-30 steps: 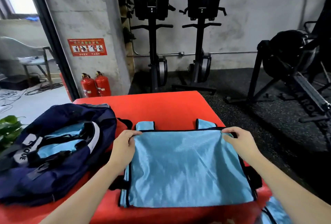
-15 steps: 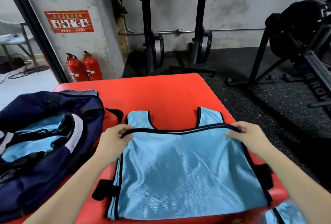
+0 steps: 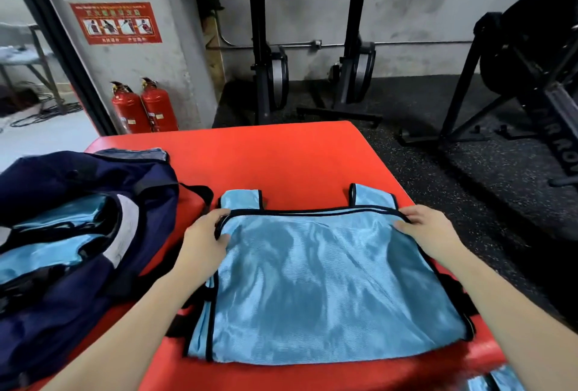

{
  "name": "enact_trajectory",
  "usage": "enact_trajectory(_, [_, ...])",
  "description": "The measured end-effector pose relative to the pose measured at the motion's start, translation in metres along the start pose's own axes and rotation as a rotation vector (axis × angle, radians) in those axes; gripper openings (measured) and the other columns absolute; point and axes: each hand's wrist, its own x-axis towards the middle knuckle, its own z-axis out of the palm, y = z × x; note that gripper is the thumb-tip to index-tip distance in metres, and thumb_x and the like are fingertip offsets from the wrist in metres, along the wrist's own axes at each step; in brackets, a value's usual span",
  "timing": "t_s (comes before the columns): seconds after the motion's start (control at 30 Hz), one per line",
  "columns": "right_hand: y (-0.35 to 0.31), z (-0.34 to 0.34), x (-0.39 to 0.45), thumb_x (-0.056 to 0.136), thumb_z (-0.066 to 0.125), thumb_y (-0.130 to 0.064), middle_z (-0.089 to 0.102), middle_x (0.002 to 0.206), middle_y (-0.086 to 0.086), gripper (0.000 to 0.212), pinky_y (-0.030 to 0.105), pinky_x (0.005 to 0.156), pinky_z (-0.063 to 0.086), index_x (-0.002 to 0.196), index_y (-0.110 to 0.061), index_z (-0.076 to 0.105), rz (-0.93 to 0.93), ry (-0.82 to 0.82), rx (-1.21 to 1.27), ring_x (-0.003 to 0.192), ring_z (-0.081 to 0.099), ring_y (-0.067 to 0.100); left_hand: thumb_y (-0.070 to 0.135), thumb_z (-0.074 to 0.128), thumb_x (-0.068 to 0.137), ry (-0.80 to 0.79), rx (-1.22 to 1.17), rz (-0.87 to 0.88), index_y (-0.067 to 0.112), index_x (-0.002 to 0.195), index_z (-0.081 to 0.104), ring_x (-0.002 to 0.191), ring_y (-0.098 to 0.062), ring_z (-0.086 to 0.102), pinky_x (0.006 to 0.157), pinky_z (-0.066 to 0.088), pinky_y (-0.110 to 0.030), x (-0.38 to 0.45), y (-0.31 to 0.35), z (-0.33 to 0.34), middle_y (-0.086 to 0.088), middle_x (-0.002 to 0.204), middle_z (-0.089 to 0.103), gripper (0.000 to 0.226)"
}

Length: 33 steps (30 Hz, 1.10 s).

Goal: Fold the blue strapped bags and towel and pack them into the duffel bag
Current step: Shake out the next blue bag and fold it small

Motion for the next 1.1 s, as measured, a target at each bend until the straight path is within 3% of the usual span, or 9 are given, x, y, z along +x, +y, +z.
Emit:
enact_trajectory(0.1, [-0.004,-0.001,0.0,0.079,0.085,-0.02,0.072,0.099,-0.001,0.022,0.04,0.099,0.05,0.096,-0.026,0.071,-0.001,-0.018,-0.034,0.103,0.067,0.02,0.008,0.064,0.093,0.043,-0.009,-0.004,0.023,0.136,0.057,0.11,-0.021,0.06,0.094,0.045,-0.029,0.001,0.0,0.001,-0.001,0.123,0.064,0.047])
enact_trajectory(0.23, [0.007,-0.006,0.015,0.052,0.088,-0.058,0.074,0.084,0.014,0.066,0.049,0.08,0.056,0.087,-0.004,0.072,0.1,-0.143,-0.101,0.078,0.071,0.033,0.019,0.072,0.088,0.033,-0.131,-0.127,0.025,0.133,0.054,0.086,-0.012,0.064,0.07,0.048,-0.021,-0.001,0.013,-0.007,0.004,0.095,0.069,0.048])
enact_trajectory(0.33, [-0.002,-0.012,0.012,0.068,0.087,-0.041,0.068,0.07,0.013,0.048,0.036,0.063,0.045,0.08,0.0,0.067,0.055,-0.164,-0.056,0.059,0.058,0.021,0.016,0.071,0.088,0.066,-0.06,-0.082,0.022,0.109,0.07,0.085,-0.014,0.066,0.068,0.046,-0.017,0.0,0.019,-0.01,0.008,0.086,0.071,0.022])
enact_trajectory(0.43, [-0.024,-0.022,0.007,0.083,0.08,-0.015,0.076,0.08,0.006,0.01,0.027,0.066,0.052,0.086,-0.007,0.076,0.013,-0.164,0.216,0.069,0.069,0.014,0.014,0.074,0.087,0.151,-0.191,-0.041,0.032,0.099,0.073,0.09,-0.007,0.067,0.086,0.05,-0.024,0.008,0.022,-0.018,0.017,0.089,0.071,0.022])
enact_trajectory(0.57, [-0.045,-0.02,0.021,0.086,0.076,-0.009,0.076,0.084,0.004,0.006,0.025,0.069,0.057,0.09,-0.005,0.075,0.003,-0.039,0.504,0.073,0.068,0.014,0.016,0.076,0.087,0.259,-0.388,0.02,0.044,0.093,0.067,0.094,0.0,0.067,0.09,0.048,-0.022,0.026,0.024,-0.026,0.021,0.092,0.073,0.03])
enact_trajectory(0.7, [-0.027,0.006,0.039,0.085,0.079,-0.018,0.074,0.093,0.005,0.023,0.033,0.084,0.054,0.104,-0.005,0.075,0.029,0.108,0.396,0.084,0.065,0.016,0.023,0.076,0.087,0.253,-0.334,-0.074,0.033,0.113,0.066,0.099,-0.012,0.067,0.099,0.051,-0.036,0.055,0.019,-0.017,0.008,0.104,0.071,0.03])
enact_trajectory(0.83, [-0.012,0.016,0.044,0.075,0.088,-0.025,0.068,0.115,0.007,0.056,0.041,0.105,0.048,0.122,-0.004,0.067,0.127,0.055,0.173,0.109,0.065,0.023,0.019,0.079,0.085,0.104,-0.214,-0.107,0.019,0.139,0.052,0.102,-0.019,0.062,0.09,0.046,-0.027,0.059,0.009,-0.002,-0.002,0.111,0.064,0.06])
enact_trajectory(0.97, [-0.009,0.014,0.045,0.078,0.085,-0.012,0.072,0.107,0.007,0.037,0.039,0.098,0.052,0.112,-0.009,0.072,0.125,0.082,0.11,0.098,0.068,0.021,0.002,0.067,0.087,0.081,0.023,0.019,0.021,0.137,0.056,0.102,-0.023,0.06,0.091,0.044,-0.029,0.058,-0.001,0.0,-0.006,0.115,0.067,0.054])
enact_trajectory(1.1, [-0.016,0.012,0.043,0.081,0.081,-0.006,0.073,0.099,0.007,0.024,0.031,0.091,0.053,0.102,-0.015,0.072,0.057,0.182,0.231,0.085,0.067,0.015,0.004,0.063,0.092,0.218,-0.058,0.06,0.021,0.132,0.059,0.107,-0.02,0.061,0.097,0.044,-0.028,0.058,0.004,-0.003,-0.002,0.114,0.068,0.043])
